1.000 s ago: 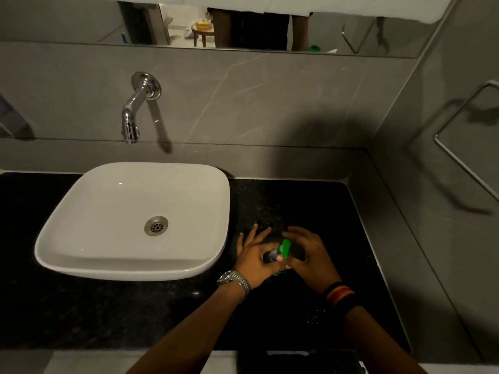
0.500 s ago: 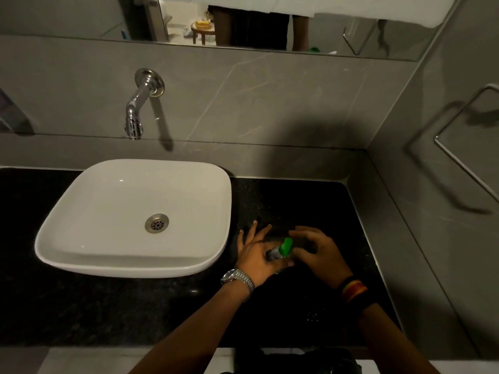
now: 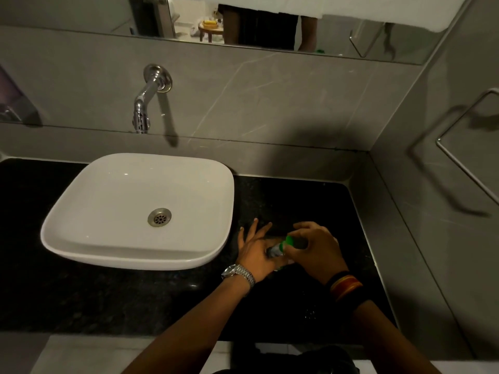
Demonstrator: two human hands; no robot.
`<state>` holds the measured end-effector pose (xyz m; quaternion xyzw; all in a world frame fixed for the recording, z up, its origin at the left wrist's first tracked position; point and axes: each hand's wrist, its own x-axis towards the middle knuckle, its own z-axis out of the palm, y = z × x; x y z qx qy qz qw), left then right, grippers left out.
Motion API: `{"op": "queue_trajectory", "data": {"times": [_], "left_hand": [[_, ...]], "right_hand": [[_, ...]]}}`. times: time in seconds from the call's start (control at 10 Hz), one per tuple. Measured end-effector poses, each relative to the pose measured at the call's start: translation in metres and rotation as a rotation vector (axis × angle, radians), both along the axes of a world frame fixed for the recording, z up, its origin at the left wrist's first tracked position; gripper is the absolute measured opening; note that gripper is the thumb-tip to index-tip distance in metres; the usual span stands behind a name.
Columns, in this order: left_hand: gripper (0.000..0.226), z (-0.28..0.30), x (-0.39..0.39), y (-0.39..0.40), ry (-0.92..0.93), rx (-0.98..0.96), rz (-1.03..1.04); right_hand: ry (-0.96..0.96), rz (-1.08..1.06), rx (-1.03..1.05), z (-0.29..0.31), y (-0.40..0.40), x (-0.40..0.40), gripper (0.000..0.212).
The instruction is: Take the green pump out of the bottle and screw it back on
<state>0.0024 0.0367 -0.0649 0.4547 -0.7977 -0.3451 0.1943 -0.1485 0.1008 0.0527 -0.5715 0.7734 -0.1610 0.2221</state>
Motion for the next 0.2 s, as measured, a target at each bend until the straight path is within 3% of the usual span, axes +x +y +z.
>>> {"op": "queue_trajectory", "data": {"times": [0.1,0.2], "left_hand": [[0.066,0.0013,-0.0011,0.0,-0.006,0.037,-0.002],[0.082,0.0112,0.0032,-0.0063,-0.11,0.062,-0.07]], "right_hand": [[-0.143,-0.027,-0.004,0.0013,0.0011,-0.0018,0.035],[-0.322,-0.098,-0.089,0.0077,0.0072,-0.0109,0.04]]}}
